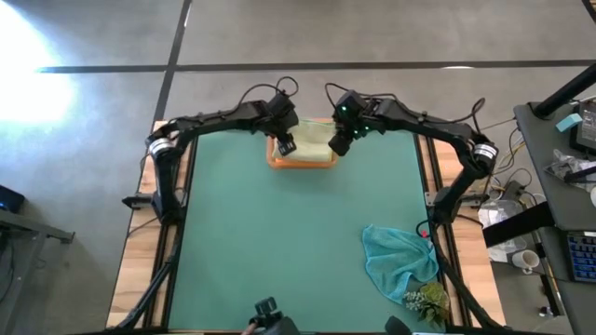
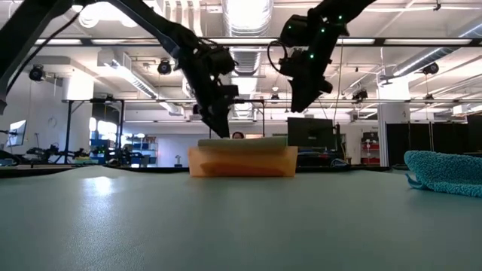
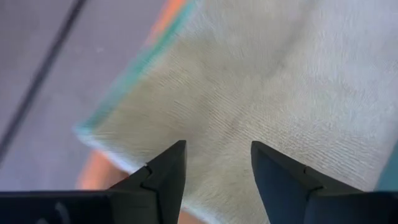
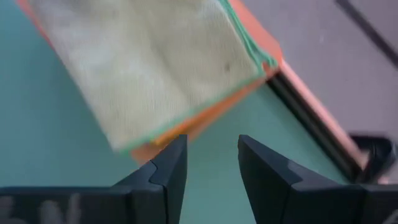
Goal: Fold microfiber towels
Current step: Fold the blue towel
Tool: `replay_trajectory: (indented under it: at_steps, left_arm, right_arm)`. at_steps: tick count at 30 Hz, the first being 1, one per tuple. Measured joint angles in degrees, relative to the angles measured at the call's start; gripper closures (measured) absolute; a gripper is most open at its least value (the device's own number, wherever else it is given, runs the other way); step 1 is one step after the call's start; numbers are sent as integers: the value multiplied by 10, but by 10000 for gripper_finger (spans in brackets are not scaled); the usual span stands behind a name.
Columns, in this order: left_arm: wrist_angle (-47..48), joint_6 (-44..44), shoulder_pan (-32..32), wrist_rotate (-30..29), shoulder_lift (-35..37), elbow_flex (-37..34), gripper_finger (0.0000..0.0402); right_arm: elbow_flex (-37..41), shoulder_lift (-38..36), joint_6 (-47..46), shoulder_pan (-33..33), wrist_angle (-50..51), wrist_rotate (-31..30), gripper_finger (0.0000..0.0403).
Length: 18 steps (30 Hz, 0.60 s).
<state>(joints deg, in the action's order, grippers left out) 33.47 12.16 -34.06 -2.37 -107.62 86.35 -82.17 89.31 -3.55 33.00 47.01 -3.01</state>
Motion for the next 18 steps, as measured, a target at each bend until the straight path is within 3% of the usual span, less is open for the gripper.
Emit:
replay_trajectory:
  at_steps: [7,18]
  left_arm:
    - [1,3,1,-14,80,-6,237]
    - [-7,1,59,-10,197,-105,237]
  right_arm:
    - [1,-49,-83,-26,104,5,271]
    - [101,-138,-265,-182,123,5,271]
